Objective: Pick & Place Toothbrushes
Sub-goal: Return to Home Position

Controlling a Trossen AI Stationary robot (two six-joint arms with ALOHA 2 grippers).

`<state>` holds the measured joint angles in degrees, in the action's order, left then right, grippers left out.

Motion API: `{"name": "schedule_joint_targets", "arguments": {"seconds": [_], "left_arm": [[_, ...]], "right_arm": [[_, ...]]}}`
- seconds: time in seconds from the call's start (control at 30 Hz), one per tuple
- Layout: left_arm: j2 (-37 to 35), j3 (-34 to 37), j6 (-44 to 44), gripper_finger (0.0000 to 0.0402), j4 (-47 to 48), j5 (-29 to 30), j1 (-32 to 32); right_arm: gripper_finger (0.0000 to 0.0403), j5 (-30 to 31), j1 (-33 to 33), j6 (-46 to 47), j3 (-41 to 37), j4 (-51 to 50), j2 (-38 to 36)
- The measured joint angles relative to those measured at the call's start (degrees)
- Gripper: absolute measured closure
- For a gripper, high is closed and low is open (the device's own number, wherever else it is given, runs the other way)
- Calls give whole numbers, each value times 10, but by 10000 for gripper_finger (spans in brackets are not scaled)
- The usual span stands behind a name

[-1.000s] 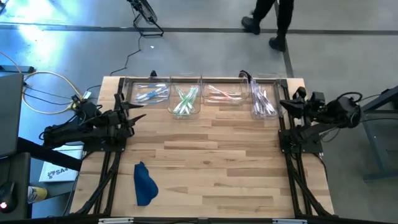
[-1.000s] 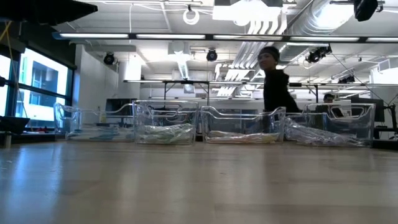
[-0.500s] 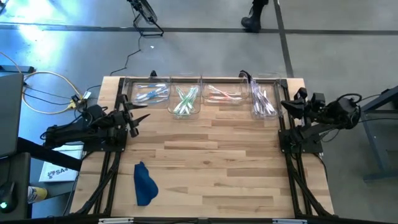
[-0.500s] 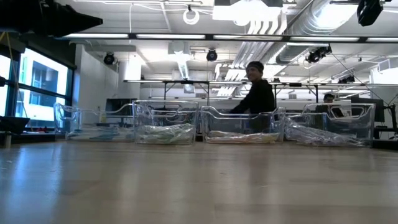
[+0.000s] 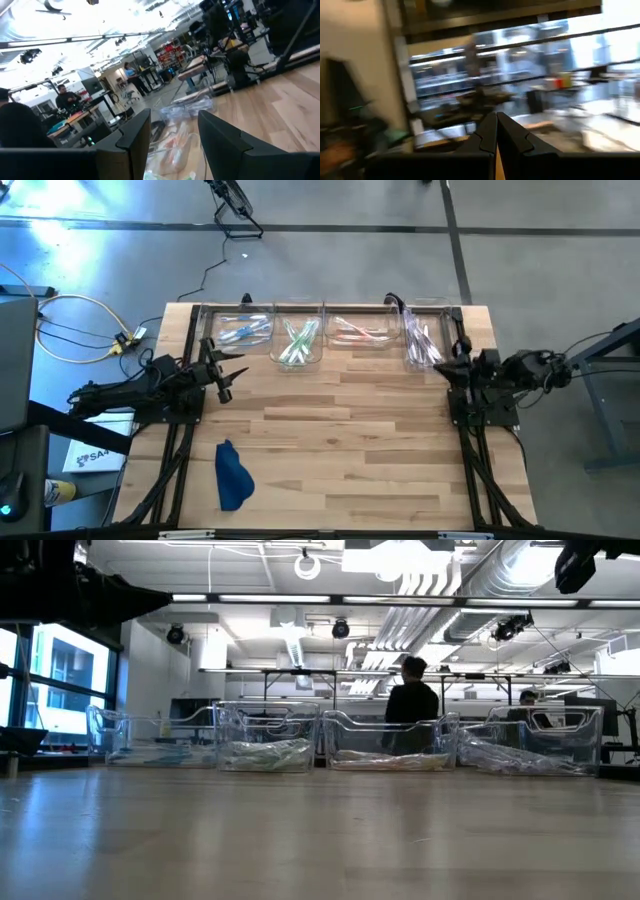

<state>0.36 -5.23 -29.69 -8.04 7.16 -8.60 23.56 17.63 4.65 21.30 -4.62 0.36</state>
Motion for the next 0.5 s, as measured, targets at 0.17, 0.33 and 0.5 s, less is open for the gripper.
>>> {"name": "schedule_joint_targets", "arguments": {"seconds": [0.17, 0.33, 0.5], "left_arm": [[0, 26, 0, 242, -2, -2, 0], [0, 30, -15, 242, -6, -6, 0], [0, 30, -5, 242, 32, -15, 0]], "right_arm": [[400, -130, 0, 26, -41, 9, 0], [400, -180, 0, 32, -90, 10, 0], [400, -178, -1, 41, -147, 34, 0]]}}
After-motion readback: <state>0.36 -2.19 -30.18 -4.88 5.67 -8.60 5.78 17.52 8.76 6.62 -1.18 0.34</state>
